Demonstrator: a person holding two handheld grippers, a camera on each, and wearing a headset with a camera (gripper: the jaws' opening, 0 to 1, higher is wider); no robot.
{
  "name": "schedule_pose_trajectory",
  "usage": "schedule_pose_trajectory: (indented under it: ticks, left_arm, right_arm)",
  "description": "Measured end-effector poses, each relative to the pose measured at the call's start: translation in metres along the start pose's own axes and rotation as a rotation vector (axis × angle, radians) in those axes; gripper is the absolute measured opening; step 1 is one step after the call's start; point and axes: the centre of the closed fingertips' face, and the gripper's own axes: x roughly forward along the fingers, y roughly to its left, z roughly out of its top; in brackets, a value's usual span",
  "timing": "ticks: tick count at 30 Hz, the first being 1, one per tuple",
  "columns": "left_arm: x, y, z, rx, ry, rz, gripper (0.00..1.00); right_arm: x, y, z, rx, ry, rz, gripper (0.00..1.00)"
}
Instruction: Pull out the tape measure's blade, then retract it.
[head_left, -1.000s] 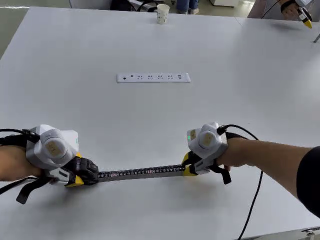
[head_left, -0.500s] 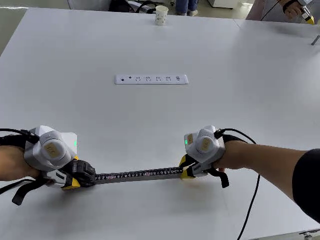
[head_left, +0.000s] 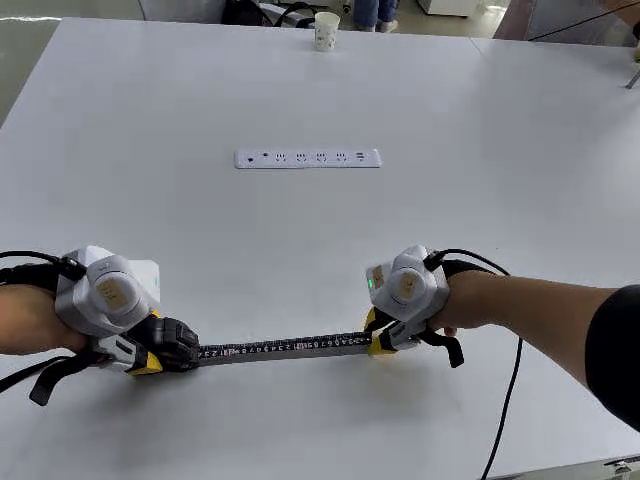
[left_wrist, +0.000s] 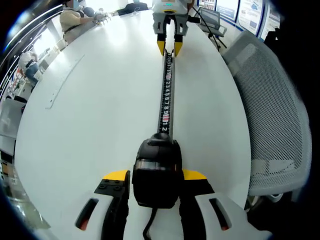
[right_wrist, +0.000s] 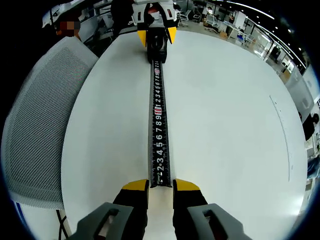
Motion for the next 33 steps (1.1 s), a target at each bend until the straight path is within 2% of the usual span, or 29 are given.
schedule_pose_trajectory:
  ticks: [4, 8, 11, 18, 21, 25, 27, 30, 33]
  left_arm:
    - [-0.006, 0.0, 0.002, -0.01, 0.0, -0.006, 0.38]
    - [-0.009, -0.002, 0.003, -0.007, 0.003, -0.013, 0.43]
    - [-0.011, -0.003, 0.003, -0.009, 0.004, -0.017, 0.47]
    - [-0.01, -0.005, 0.0, -0.019, 0.005, -0.022, 0.58]
    - [-0.009, -0.001, -0.001, -0.009, 0.009, -0.005, 0.61]
    - [-0.009, -0.001, 0.002, -0.046, -0.009, -0.008, 0.65]
    - [-0.01, -0.006, 0.005, -0.086, -0.03, -0.033, 0.68]
    - [-0.01, -0.01, 0.008, -0.154, -0.062, -0.048, 0.8]
    - [-0.013, -0.01, 0.01, -0.195, -0.088, -0.037, 0.88]
  right_arm:
    - [-0.005, 0.003, 0.002, -0.008, -0.002, 0.006, 0.17]
    - [-0.008, 0.003, -0.002, -0.017, 0.016, 0.004, 0.2]
    - [-0.01, 0.002, -0.004, -0.005, 0.01, 0.004, 0.23]
    - [-0.014, 0.002, -0.006, -0.012, 0.005, 0.0, 0.32]
    - [-0.015, 0.003, -0.008, 0.009, 0.004, 0.002, 0.33]
    - [-0.017, 0.003, -0.006, 0.04, -0.011, -0.003, 0.39]
    - [-0.017, 0.003, -0.004, 0.051, -0.022, -0.009, 0.45]
    - [-0.019, 0.004, -0.002, 0.065, -0.031, -0.015, 0.48]
    - [-0.02, 0.004, 0.0, 0.106, -0.049, -0.029, 0.53]
